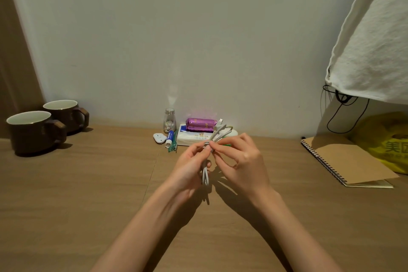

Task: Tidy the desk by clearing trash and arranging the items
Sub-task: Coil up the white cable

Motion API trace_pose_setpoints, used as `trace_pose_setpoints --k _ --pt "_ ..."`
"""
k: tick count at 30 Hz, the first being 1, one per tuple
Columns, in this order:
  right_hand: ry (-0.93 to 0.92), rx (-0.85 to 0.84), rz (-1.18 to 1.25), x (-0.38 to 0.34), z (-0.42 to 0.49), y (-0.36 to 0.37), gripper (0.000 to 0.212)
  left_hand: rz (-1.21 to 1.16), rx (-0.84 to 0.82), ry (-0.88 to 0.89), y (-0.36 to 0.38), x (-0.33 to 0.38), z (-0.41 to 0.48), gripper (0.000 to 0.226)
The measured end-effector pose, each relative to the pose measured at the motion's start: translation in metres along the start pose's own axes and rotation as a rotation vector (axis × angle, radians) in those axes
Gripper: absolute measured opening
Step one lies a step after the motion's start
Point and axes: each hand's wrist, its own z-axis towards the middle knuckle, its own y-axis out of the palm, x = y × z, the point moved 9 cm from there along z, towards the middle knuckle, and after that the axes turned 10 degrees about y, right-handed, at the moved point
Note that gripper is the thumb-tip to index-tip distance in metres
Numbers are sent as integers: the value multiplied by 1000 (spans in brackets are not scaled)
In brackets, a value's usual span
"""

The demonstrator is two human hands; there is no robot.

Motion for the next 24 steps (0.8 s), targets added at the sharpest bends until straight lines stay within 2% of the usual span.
trace_pose_setpoints --k 8,15,21,24 --pt "24 69 29 2 0 -6 17 -40 -49 -31 4 -2 1 26" --pt "101 -15 66 3 -1 5 21 124 78 145 -12 10 6 29" --pt "224 -28 234 7 0 9 21 -154 166 121 -20 13 10 28" --pt "313 -32 311 10 0 11 21 -211 162 118 -19 14 10 28"
